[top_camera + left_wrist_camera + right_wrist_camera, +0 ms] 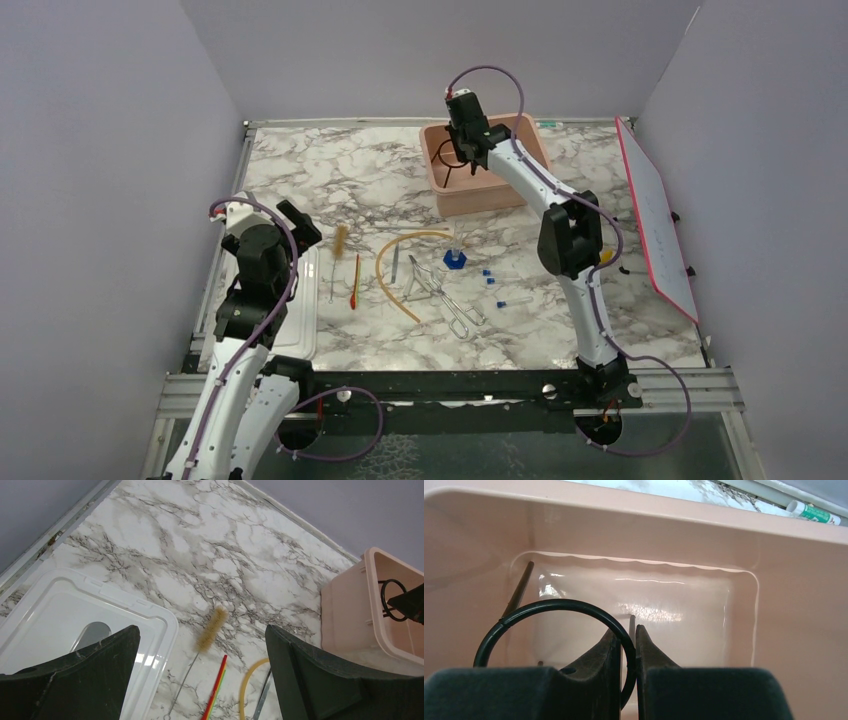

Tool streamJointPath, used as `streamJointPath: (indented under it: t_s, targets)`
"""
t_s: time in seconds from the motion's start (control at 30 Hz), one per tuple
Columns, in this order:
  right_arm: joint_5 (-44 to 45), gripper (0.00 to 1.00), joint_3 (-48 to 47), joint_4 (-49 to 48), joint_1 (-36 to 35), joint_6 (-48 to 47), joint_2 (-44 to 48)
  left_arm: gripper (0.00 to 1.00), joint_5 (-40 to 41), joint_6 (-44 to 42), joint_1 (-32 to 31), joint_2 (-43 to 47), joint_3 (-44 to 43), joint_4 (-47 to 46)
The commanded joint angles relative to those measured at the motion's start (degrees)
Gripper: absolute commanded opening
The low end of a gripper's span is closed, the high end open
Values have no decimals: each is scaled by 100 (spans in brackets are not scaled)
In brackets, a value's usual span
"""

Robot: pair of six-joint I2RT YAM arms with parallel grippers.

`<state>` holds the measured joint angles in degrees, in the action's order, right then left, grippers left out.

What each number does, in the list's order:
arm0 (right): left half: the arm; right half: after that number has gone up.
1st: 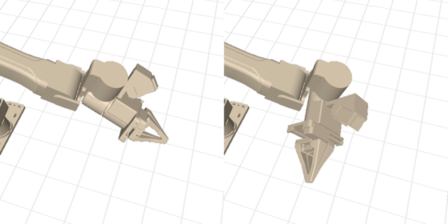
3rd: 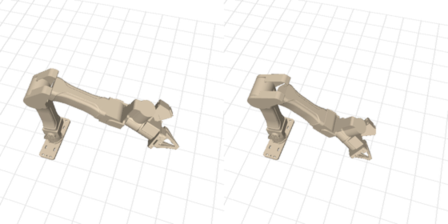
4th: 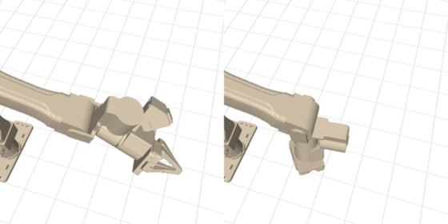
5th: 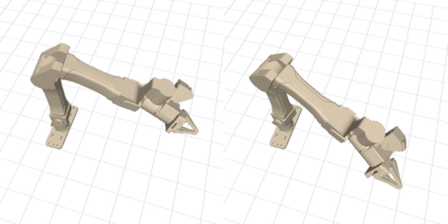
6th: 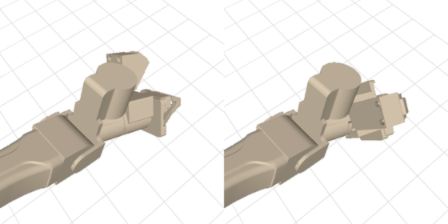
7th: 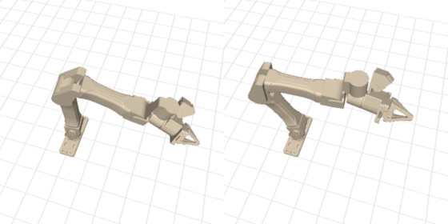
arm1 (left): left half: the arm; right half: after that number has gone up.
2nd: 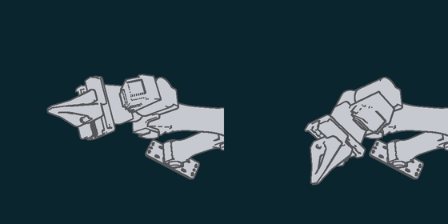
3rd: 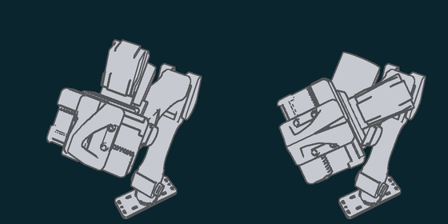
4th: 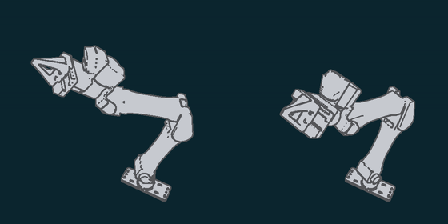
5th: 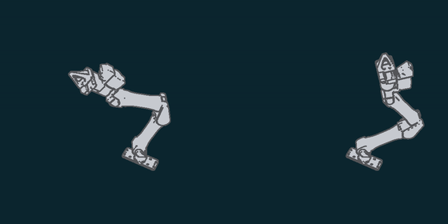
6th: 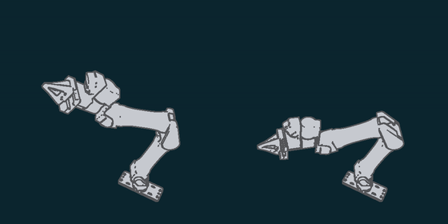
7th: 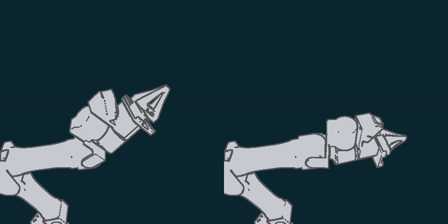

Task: Organize the chemistry lab equipment

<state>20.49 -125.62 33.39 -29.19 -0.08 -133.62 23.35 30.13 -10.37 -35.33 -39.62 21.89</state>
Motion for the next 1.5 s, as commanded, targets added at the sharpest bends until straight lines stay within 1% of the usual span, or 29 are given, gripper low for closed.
streamJointPath:
  t_s: [0.0, 0.07, 0.17, 0.27, 0.33, 0.4, 0.53, 0.63, 0.8, 0.9, 1.07, 1.17, 1.3, 1.43, 1.47]
  targets:
    - [-21, 12, -361, -40, -17, -10, -222, 99, -138, -85, 0, -10, -11, -194]
    - [-59, 19, -358, -56, -17, 74, -271, 99, -138, -82, -1, -17, -6, -194]
    - [-69, 25, -385, -41, -17, 185, -285, 99, -147, -79, 0, -9, 2, -194]
    - [-55, 37, -402, -1, -17, 253, -235, 99, -163, -76, 0, -13, 0, -202]
    - [-121, 42, -402, 46, -17, 308, -128, 99, -177, -85, 0, -19, -2, -203]
    - [-257, 43, -423, 96, -17, 345, 29, 99, -318, -139, 0, 6, -70, -200]
    - [-472, 45, -763, 558, -18, 507, 331, 99, -449, -261, 0, 200, 7, -405]
    - [-570, 47, -557, 711, -17, 667, 821, 99, -804, -388, 0, 248, 48, -571]
    - [-1038, 50, 723, 601, -72, 650, 2057, 99, -1654, -583, 0, 146, 134, -1011]
    - [-1179, 53, 1826, 444, -170, 743, 2939, 99, -2096, -592, 0, 80, 187, -1258]
    - [-1493, 63, 3839, -110, -403, 1086, 4549, 99, -2893, -605, -1, -13, 306, -1737]
    - [-1657, 67, 4861, -254, -485, 1306, 5359, 99, -3329, -579, -4, -108, 347, -1993]
    - [-1897, 68, 6003, -457, -508, 1545, 6127, 99, -3749, -550, -5, -152, 393, -2161]
    - [-2012, 68, 7023, -974, -616, 1910, 6604, 99, -3735, -530, -6, -152, 458, -2151]
    - [-2172, 68, 7191, -1136, -633, 1994, 6656, 99, -3729, -520, -3, -156, 462, -2150]
